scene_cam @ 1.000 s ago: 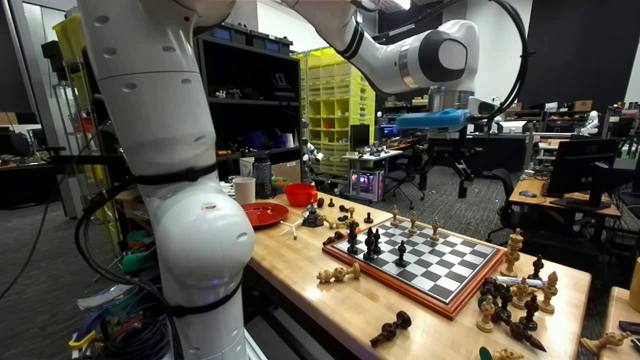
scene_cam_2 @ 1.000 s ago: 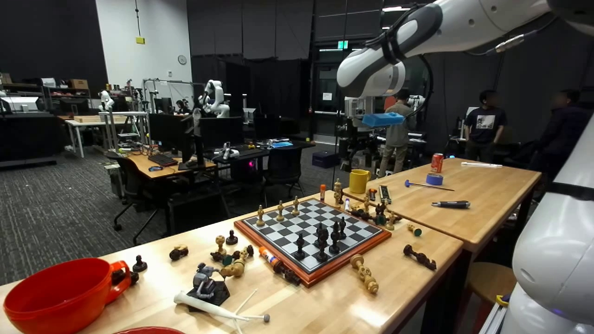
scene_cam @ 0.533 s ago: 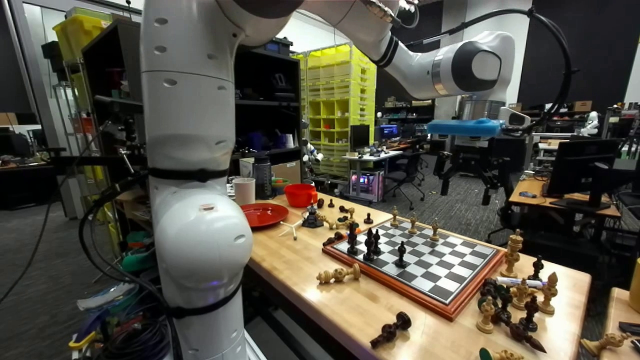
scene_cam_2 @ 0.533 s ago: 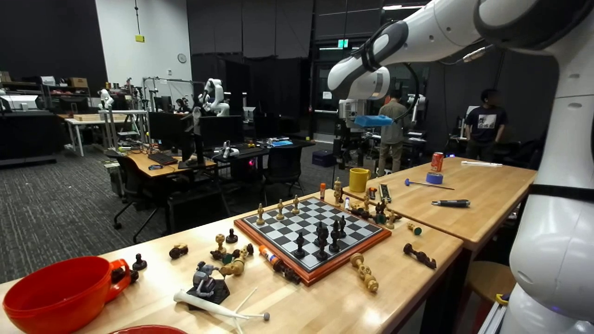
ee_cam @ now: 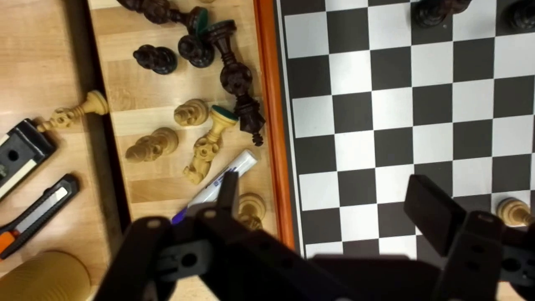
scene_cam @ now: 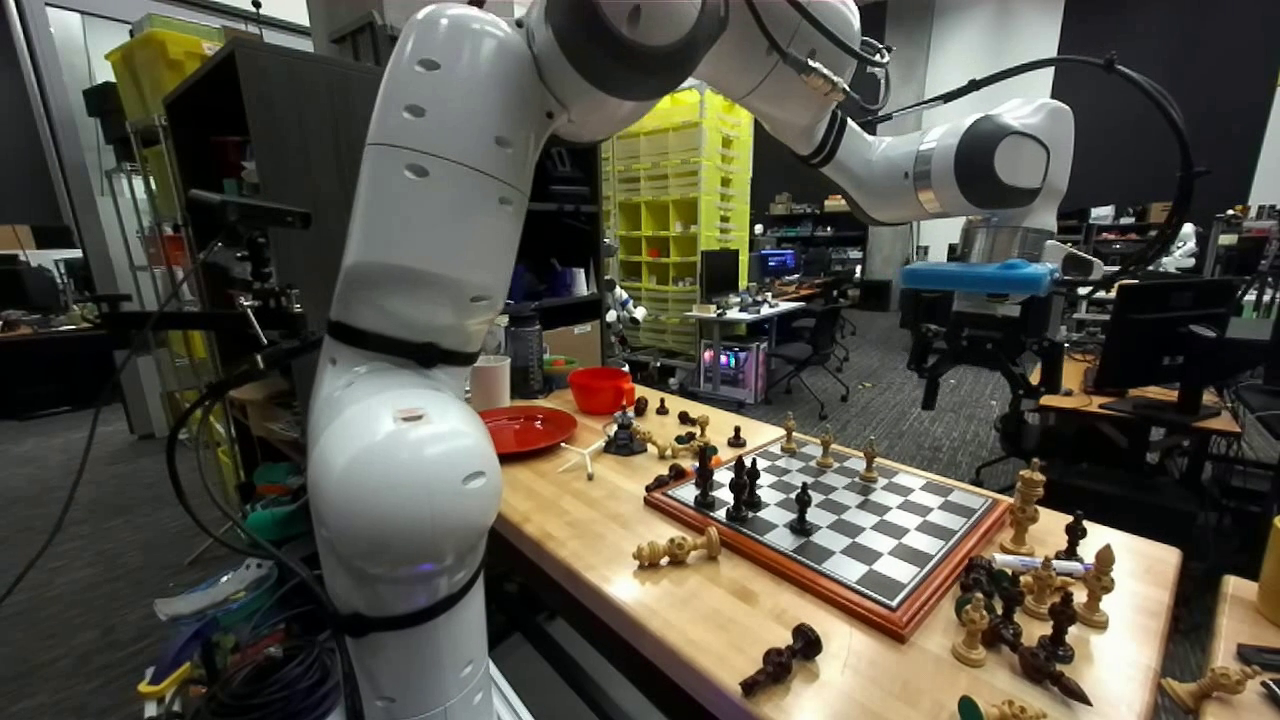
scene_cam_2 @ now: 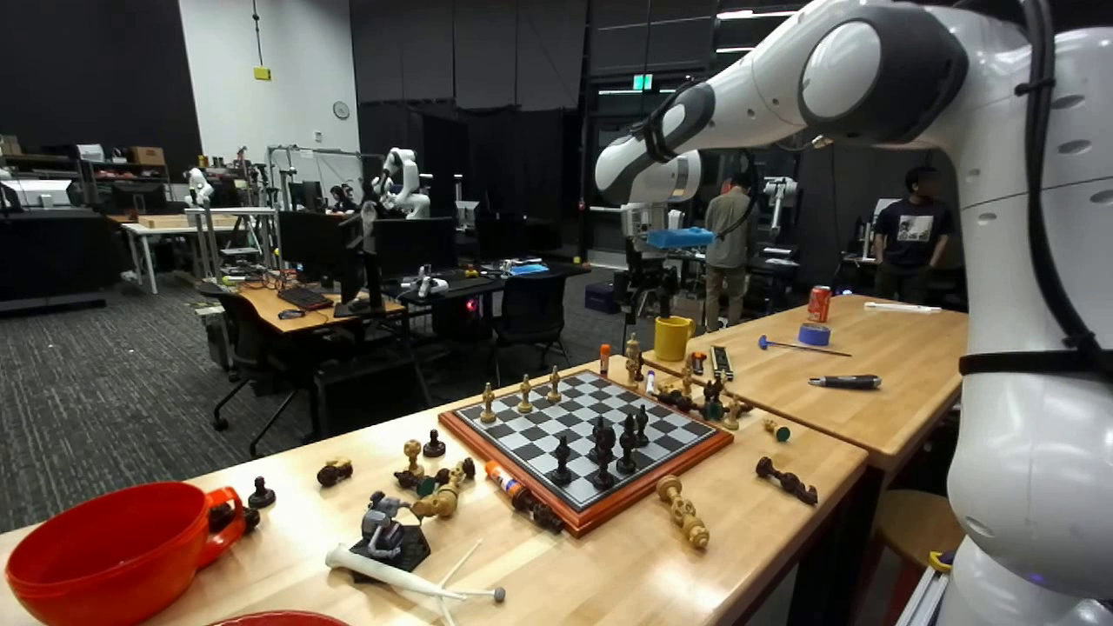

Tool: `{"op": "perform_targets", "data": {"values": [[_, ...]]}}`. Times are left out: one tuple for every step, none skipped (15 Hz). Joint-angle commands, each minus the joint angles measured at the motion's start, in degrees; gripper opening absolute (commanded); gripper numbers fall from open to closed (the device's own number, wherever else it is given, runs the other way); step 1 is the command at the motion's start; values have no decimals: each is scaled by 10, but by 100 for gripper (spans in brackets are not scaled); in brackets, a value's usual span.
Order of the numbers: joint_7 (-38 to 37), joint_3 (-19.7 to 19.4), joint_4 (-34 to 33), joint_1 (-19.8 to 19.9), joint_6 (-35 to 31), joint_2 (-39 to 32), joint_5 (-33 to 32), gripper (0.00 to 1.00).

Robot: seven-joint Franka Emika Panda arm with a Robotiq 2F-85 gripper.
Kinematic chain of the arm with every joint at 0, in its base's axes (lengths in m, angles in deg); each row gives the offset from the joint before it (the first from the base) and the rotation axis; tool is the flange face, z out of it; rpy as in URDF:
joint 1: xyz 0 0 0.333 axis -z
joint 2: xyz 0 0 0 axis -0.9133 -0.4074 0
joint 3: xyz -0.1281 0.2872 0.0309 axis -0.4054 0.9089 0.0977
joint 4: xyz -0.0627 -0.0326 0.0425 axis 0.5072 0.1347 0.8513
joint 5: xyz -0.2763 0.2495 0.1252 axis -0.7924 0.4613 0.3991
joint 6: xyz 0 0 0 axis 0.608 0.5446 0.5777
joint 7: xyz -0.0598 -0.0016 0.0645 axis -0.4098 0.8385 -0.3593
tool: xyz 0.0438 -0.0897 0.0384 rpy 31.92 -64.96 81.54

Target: Move the brown chess piece to the left

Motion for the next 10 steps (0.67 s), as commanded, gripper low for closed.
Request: {"op": "perform_targets", "data": {"values": [[-2,9,-81,23,31,-55,12,100],[-2,10,-97,27,34,-68,14,100],[-5,12,-109,31,37,-74,18,100],[-2,13,-69,26,15,-52,1,100],[-2,13,-82,29,18,-62,3,100],[-2,14,-91,31,20,-69,5,100],[-2,14,-96,32,22,-73,6,100],[-3,15,-99,32,24,-75,6,100],[-3,15,-100,32,25,-76,6,100],[-3,15,-101,32,25,-76,6,100]]}}
